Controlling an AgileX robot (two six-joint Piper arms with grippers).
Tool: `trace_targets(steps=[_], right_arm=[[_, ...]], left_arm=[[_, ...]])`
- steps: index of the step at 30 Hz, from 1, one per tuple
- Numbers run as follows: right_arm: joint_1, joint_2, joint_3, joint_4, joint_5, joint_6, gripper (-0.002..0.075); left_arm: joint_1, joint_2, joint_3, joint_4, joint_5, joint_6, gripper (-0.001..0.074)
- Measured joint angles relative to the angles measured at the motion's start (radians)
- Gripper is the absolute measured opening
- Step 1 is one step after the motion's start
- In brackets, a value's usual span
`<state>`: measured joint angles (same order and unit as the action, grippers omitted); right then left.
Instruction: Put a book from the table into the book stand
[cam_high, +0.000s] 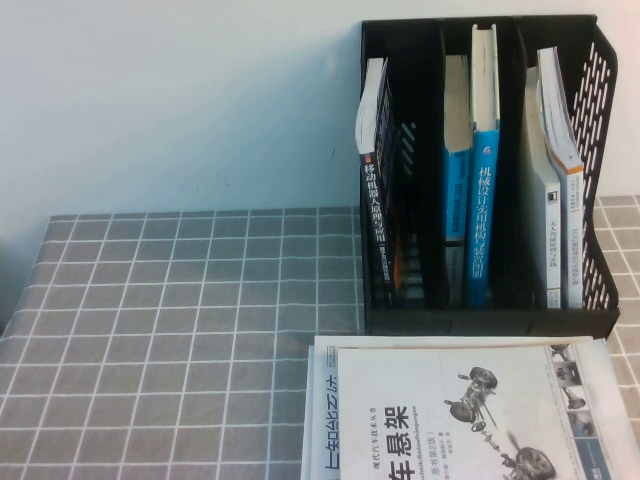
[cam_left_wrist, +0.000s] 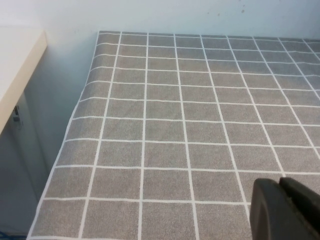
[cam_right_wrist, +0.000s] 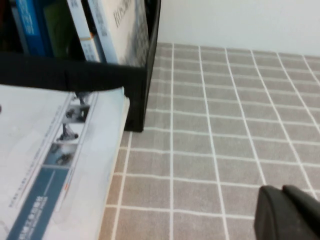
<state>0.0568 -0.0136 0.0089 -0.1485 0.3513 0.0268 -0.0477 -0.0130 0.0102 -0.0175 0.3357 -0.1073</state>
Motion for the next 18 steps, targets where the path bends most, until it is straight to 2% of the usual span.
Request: trace_targets(steps=[18], right_arm=[[-0.012,0.0,0.011,0.014,0.014,0.0,-0.0003]], left_arm=[[0.0,0.0,0.0,-0.002,0.0,0.0,-0.0001]])
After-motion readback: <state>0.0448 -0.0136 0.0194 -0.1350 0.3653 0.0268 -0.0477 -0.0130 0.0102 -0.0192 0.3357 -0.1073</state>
